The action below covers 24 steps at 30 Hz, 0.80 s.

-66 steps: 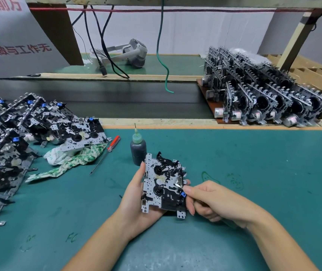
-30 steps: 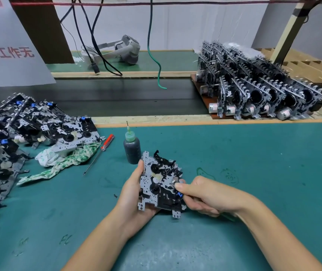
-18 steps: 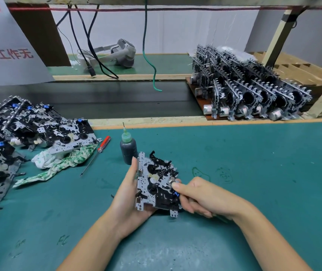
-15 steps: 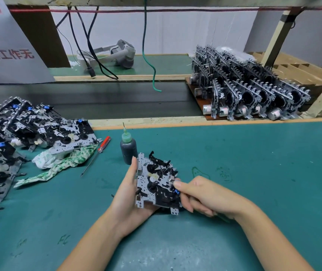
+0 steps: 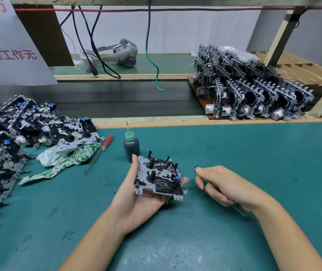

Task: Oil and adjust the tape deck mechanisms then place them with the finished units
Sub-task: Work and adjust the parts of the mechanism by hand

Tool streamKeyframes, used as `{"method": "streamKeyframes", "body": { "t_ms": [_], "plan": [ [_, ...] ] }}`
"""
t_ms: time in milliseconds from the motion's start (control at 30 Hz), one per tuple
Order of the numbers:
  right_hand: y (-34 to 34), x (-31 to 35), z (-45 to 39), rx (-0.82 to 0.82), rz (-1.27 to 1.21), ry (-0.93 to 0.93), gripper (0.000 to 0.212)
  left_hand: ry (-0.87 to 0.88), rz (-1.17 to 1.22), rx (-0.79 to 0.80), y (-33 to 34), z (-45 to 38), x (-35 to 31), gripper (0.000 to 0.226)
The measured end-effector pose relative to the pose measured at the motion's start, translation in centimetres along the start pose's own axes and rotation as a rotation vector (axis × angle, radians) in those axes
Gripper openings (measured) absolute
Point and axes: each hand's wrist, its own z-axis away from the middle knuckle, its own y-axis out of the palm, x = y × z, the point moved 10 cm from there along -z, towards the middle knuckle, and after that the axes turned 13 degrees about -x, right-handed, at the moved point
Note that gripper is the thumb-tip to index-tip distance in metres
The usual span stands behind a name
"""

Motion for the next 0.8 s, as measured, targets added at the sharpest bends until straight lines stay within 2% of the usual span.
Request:
{"method": "streamKeyframes", "body": {
  "t_ms": [67, 133, 200, 267, 300, 367, 433, 500, 533, 633, 700, 767, 800],
  "plan": [
    [-0.3, 0.0, -0.3, -0.050, 0.045, -0.008, 0.043, -0.010, -0.009, 0.018, 0.2, 0.1, 0.0, 0.078],
    [-1.2, 0.5, -0.6, -0.169, 0.190, -0.077, 0.042, -0.052, -0.034, 0.054, 0.4, 0.2, 0.3, 0.074],
    [-2.5, 1.3, -0.7, -0.331, 0.464, -0.179, 0.039, -0.112, -0.127, 0.107, 0.5, 0.6, 0.9, 0.066],
    [-2.8, 2.5, -0.3, -0.406, 0.804, -0.302, 0.024, -0.160, -0.276, 0.177, 0.6, 1.0, 1.4, 0.056],
    [-2.3, 3.0, 0.1, -0.382, 0.908, -0.360, 0.022, -0.186, -0.339, 0.206, 0.7, 1.2, 1.6, 0.053],
    [-0.7, 2.9, 0.6, -0.230, 0.983, -0.476, 0.055, -0.239, -0.431, 0.241, 0.9, 1.3, 1.7, 0.051],
    [0.1, 3.2, 1.8, -0.164, 0.999, -0.586, 0.065, -0.281, -0.523, 0.250, 1.2, 1.2, 1.6, 0.045],
    [0.4, 3.0, 2.7, -0.141, 1.033, -0.648, 0.060, -0.285, -0.627, 0.201, 1.2, 0.4, 1.1, 0.038],
    [0.6, 3.0, 3.0, -0.140, 1.066, -0.664, 0.060, -0.278, -0.676, 0.157, 1.0, 0.0, 0.8, 0.042],
    [0.6, 3.8, 4.0, -0.303, 1.103, -0.786, 0.058, -0.258, -0.746, 0.044, 0.3, -0.9, -0.2, 0.076],
    [0.3, 4.3, 4.7, -0.437, 1.087, -0.846, 0.057, -0.203, -0.698, -0.010, -0.3, -0.8, -1.2, 0.095],
    [0.2, 4.2, 5.1, -0.523, 1.062, -0.851, 0.058, 0.018, -0.711, -0.157, -1.7, -0.6, -3.5, 0.089],
    [0.2, 4.2, 5.2, -0.561, 1.052, -0.851, 0.057, 0.217, -0.829, -0.291, -2.9, 0.1, -5.4, 0.083]
  ]
}}
